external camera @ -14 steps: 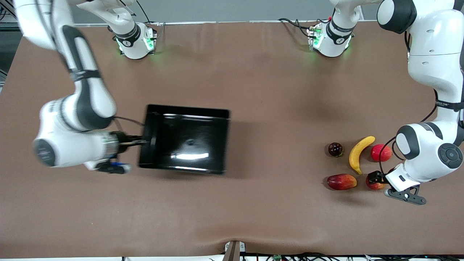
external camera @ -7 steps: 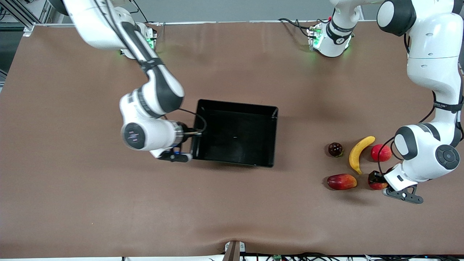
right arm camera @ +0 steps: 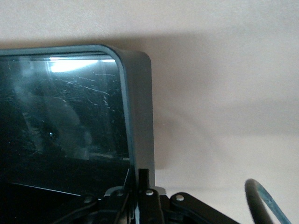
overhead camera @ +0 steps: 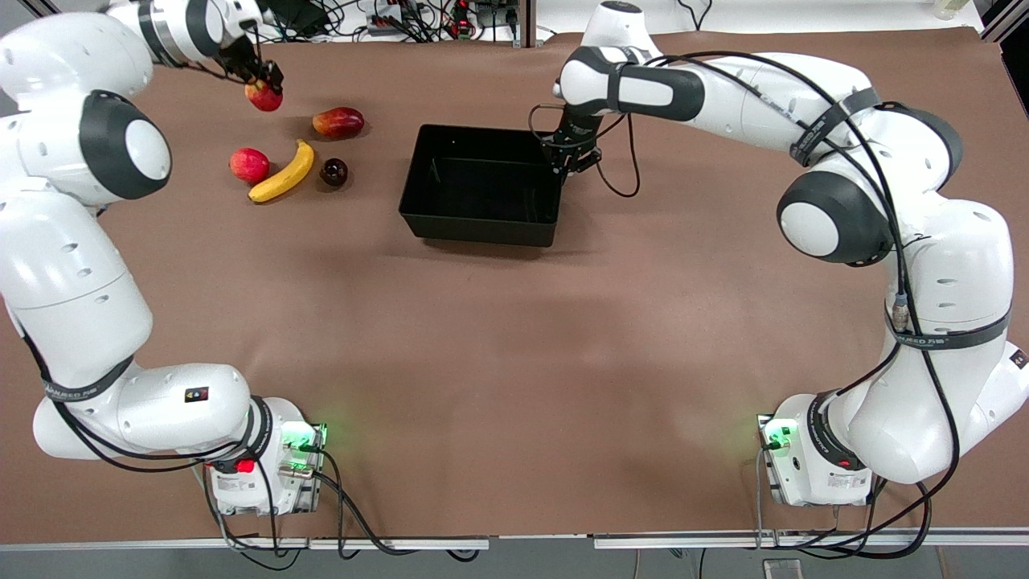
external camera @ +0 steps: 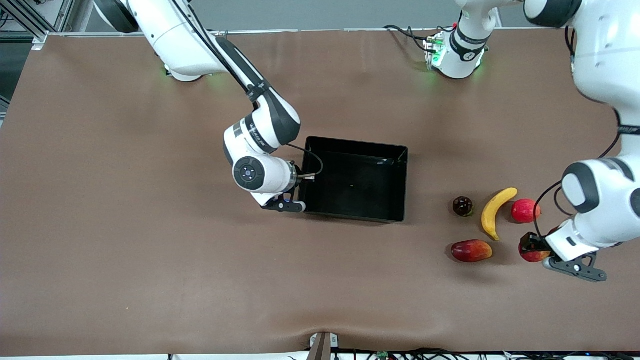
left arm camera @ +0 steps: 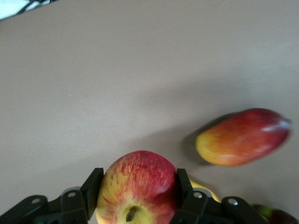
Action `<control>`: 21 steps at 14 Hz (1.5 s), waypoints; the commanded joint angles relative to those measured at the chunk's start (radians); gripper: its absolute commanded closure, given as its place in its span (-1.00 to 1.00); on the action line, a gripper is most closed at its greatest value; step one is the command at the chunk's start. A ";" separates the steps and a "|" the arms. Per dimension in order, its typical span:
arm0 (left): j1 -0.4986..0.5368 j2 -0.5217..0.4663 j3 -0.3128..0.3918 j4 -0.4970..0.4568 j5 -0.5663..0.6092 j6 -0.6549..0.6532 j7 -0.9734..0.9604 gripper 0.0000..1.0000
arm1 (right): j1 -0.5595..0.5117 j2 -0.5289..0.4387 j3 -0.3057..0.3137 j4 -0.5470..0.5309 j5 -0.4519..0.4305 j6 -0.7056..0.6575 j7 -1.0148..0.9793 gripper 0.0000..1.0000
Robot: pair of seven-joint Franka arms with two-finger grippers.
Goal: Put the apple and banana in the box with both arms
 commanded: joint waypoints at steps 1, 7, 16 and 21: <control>-0.031 -0.093 -0.026 -0.033 -0.004 -0.094 -0.102 1.00 | 0.019 0.019 -0.007 -0.002 0.029 0.075 0.018 0.28; -0.175 -0.248 -0.035 -0.140 -0.003 -0.134 -0.453 1.00 | -0.023 -0.071 -0.091 0.113 -0.041 -0.183 -0.004 -1.00; -0.457 -0.231 -0.035 -0.171 0.058 -0.096 -0.967 1.00 | -0.358 -0.225 -0.199 0.366 -0.127 -0.741 -0.346 -1.00; -0.538 -0.200 -0.037 -0.165 0.072 -0.073 -1.076 1.00 | -0.515 -0.378 -0.196 0.324 -0.310 -0.757 -0.536 -1.00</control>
